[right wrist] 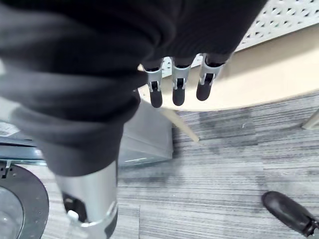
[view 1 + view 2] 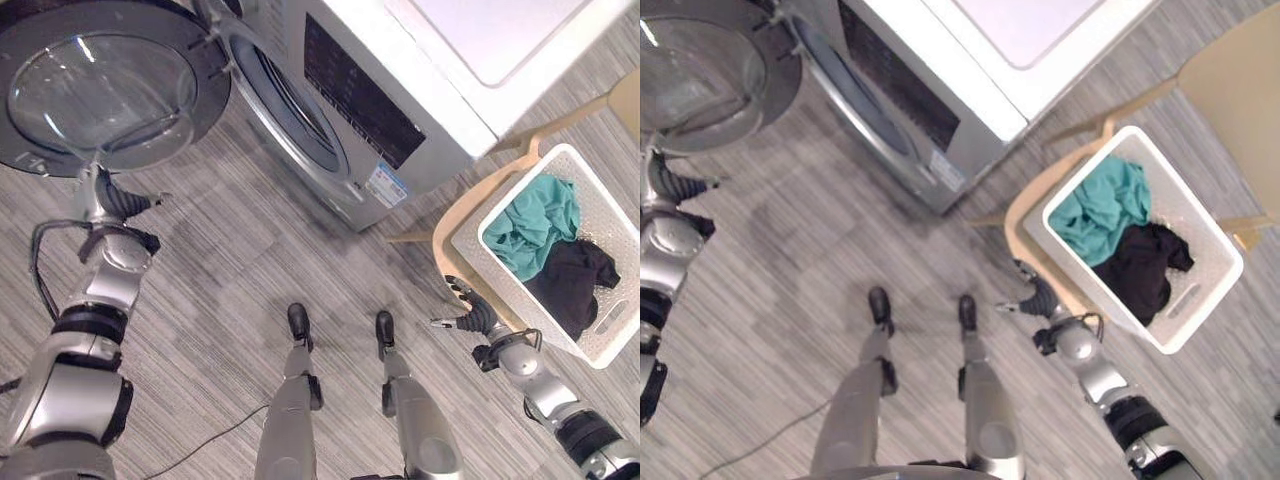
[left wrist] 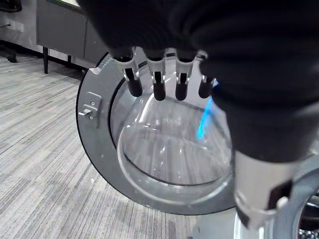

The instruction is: Grab the laundry basket,head to the washer,open it,put in the laundry and shut it.

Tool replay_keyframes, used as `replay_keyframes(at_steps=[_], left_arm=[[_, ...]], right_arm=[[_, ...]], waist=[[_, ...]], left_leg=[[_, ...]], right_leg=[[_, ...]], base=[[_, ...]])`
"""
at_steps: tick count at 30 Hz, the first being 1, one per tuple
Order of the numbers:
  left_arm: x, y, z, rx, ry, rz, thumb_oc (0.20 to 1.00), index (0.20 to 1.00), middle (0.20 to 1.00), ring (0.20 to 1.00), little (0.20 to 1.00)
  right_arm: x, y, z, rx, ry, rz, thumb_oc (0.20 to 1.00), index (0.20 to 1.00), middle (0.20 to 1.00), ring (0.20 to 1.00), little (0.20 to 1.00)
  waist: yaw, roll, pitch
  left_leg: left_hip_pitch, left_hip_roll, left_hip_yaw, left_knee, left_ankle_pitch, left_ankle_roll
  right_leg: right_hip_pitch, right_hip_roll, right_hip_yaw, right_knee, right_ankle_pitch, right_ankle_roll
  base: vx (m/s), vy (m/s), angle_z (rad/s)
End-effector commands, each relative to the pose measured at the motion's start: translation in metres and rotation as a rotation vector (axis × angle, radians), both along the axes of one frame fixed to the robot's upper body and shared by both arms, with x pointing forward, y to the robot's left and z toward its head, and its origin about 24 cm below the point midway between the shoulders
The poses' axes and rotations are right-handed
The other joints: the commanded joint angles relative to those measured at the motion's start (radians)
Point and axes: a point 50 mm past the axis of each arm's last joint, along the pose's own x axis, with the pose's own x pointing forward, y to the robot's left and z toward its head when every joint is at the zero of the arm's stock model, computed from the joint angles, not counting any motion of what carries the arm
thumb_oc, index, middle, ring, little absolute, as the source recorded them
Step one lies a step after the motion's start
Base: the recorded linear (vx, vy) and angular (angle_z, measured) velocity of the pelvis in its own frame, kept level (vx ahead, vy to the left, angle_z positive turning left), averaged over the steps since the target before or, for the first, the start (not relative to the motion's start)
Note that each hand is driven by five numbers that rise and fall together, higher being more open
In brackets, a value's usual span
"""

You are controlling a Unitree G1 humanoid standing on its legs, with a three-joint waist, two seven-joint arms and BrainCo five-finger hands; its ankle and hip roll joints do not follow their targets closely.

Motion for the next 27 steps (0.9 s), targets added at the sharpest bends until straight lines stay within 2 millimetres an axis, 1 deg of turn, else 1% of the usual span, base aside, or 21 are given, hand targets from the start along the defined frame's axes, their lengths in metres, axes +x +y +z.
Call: replay_keyframes(at_steps=[1,5,6,7,10,15,16,18,19,20,21,22,23,24,25,26,27], left_arm=[[-0.006,0.018,0.02,0.049,-0.048,0.099,1.0,1.0,1.0,1.0,1.0],[-0.007,0.025,0.035,0.079,-0.061,0.133,1.0,1.0,1.0,1.0,1.0],[-0.007,0.025,0.035,0.079,-0.061,0.133,1.0,1.0,1.0,1.0,1.0],[-0.01,0.032,0.041,0.095,-0.067,0.171,1.0,1.0,1.0,1.0,1.0],[-0.012,0.033,0.046,0.117,-0.078,0.188,1.0,1.0,1.0,1.0,1.0],[-0.018,0.046,0.046,0.185,-0.043,0.297,1.0,1.0,1.0,1.0,1.0],[-0.019,0.048,0.051,0.241,-0.024,0.321,1.0,1.0,1.0,1.0,1.0],[-0.019,0.047,0.054,0.254,-0.027,0.327,1.0,1.0,1.0,1.0,1.0],[-0.019,0.046,0.065,0.286,-0.05,0.332,1.0,1.0,1.0,1.0,1.0],[-0.021,0.048,0.064,0.321,-0.032,0.348,1.0,1.0,1.0,1.0,1.0],[-0.023,0.048,0.053,0.305,-0.01,0.344,1.0,1.0,1.0,1.0,1.0],[-0.023,0.049,0.052,0.304,-0.009,0.345,1.0,1.0,1.0,1.0,1.0],[-0.021,0.041,0.029,0.235,-0.01,0.303,1.0,1.0,1.0,1.0,1.0],[-0.025,0.031,-0.004,0.14,-0.006,0.228,1.0,1.0,1.0,1.0,1.0],[-0.029,0.026,-0.02,0.087,0.004,0.194,1.0,1.0,1.0,1.0,1.0],[-0.062,0.006,-0.106,-0.217,0.101,0.089,1.0,1.0,1.0,1.0,1.0],[-0.063,0.006,-0.107,-0.218,0.102,0.09,1.0,1.0,1.0,1.0,1.0]], right_arm=[[-0.005,-0.008,0.011,0.067,-0.081,-0.045,1.0,1.0,1.0,1.0,1.0],[-0.005,-0.004,0.013,0.087,-0.093,-0.032,1.0,1.0,1.0,1.0,1.0],[-0.005,-0.004,0.013,0.087,-0.094,-0.032,1.0,1.0,1.0,1.0,1.0],[-0.005,-0.002,0.014,0.106,-0.1,-0.028,1.0,1.0,1.0,1.0,1.0],[-0.007,-0.002,0.014,0.122,-0.102,-0.027,1.0,1.0,1.0,1.0,1.0],[-0.009,-0.002,0.018,0.137,-0.124,-0.005,1.0,1.0,1.0,1.0,1.0],[-0.01,-0.003,0.023,0.128,-0.141,0.013,1.0,1.0,1.0,1.0,1.0],[-0.01,-0.005,0.025,0.126,-0.149,0.015,1.0,1.0,1.0,1.0,1.0],[-0.013,-0.009,0.029,0.12,-0.156,0.019,1.0,1.0,1.0,1.0,1.0],[-0.012,-0.011,0.034,0.107,-0.167,0.023,1.0,1.0,1.0,1.0,1.0],[-0.012,-0.012,0.037,0.105,-0.177,0.023,1.0,1.0,1.0,1.0,1.0],[-0.012,-0.012,0.037,0.104,-0.176,0.024,1.0,1.0,1.0,1.0,1.0],[-0.012,-0.008,0.036,0.112,-0.175,0.023,1.0,1.0,1.0,1.0,1.0],[-0.011,-0.007,0.035,0.126,-0.171,0.006,1.0,1.0,1.0,1.0,1.0],[-0.01,-0.006,0.035,0.126,-0.171,0.0,1.0,1.0,1.0,1.0,1.0],[-0.012,-0.006,0.036,0.124,-0.162,-0.006,1.0,1.0,1.0,1.0,1.0],[-0.012,-0.006,0.036,0.123,-0.161,-0.005,1.0,1.0,1.0,1.0,1.0]], waist=[[0.011,-0.015,0.013],[0.004,-0.041,0.023],[0.004,-0.041,0.023],[0.002,-0.058,0.024],[0.003,-0.064,0.023],[-0.002,-0.077,0.02],[-0.004,-0.075,0.019],[-0.004,-0.073,0.02],[-0.003,-0.069,0.019],[0.0,-0.07,0.012],[0.001,-0.07,0.005],[0.0,-0.069,0.004],[0.002,-0.069,-0.008],[0.009,-0.067,-0.029],[0.012,-0.064,-0.038],[0.024,-0.042,-0.073],[0.024,-0.042,-0.072]], left_leg=[[0.015,-0.073,-0.02,0.083,-0.143,0.012],[-0.02,-0.067,-0.021,0.13,-0.161,0.011],[-0.02,-0.067,-0.021,0.131,-0.161,0.011],[-0.031,-0.061,-0.017,0.151,-0.174,0.009],[-0.035,-0.057,-0.017,0.158,-0.178,0.007],[-0.027,-0.05,-0.016,0.152,-0.179,0.006],[-0.019,-0.049,-0.015,0.142,-0.178,0.007],[-0.014,-0.049,-0.016,0.135,-0.176,0.007],[-0.003,-0.049,-0.014,0.127,-0.174,0.007],[0.016,-0.047,-0.004,0.127,-0.181,0.007],[0.025,-0.045,0.003,0.129,-0.187,0.007],[0.025,-0.045,0.003,0.129,-0.187,0.007],[0.036,-0.042,0.015,0.138,-0.196,0.01],[0.065,-0.039,0.035,0.144,-0.213,0.014],[0.087,-0.038,0.044,0.142,-0.22,0.015],[0.188,-0.031,0.114,0.135,-0.237,0.019],[0.192,-0.031,0.116,0.133,-0.237,0.018]], right_leg=[[-0.068,0.007,-0.06,0.095,-0.017,0.03],[-0.08,0.009,-0.057,0.094,-0.008,0.035],[-0.081,0.009,-0.057,0.094,-0.008,0.035],[-0.08,0.014,-0.054,0.085,-0.001,0.038],[-0.079,0.016,-0.054,0.079,0.001,0.039],[-0.075,0.023,-0.05,0.069,0.004,0.039],[-0.074,0.024,-0.047,0.066,0.005,0.039],[-0.073,0.025,-0.046,0.066,0.005,0.039],[-0.07,0.026,-0.046,0.064,0.007,0.039],[-0.061,0.031,-0.039,0.061,0.007,0.041],[-0.057,0.032,-0.033,0.066,0.007,0.043],[-0.057,0.032,-0.033,0.066,0.007,0.043],[-0.049,0.033,-0.029,0.075,0.001,0.042],[-0.032,0.033,-0.026,0.09,-0.012,0.037],[-0.024,0.032,-0.026,0.101,-0.019,0.036],[0.005,0.041,-0.044,0.154,-0.044,0.035],[0.007,0.041,-0.043,0.154,-0.044,0.036]], base=[[0.01,0.02,0.07],[0.0,0.01,0.03],[0.0,0.0,0.0],[0.0,0.0,0.0],[0.0,0.0,0.0],[0.01,0.001,-0.01],[0.02,0.006,-0.05],[0.02,0.001,-0.08],[0.05,-0.034,-0.08],[0.05,-0.054,-0.04],[0.03,-0.044,-0.05],[0.02,-0.05,-0.21],[0.06,-0.045,-0.33],[0.08,-0.061,-0.5],[0.23,-0.014,-0.62],[0.19,-0.001,-0.72],[0.22,0.005,-1.06]])
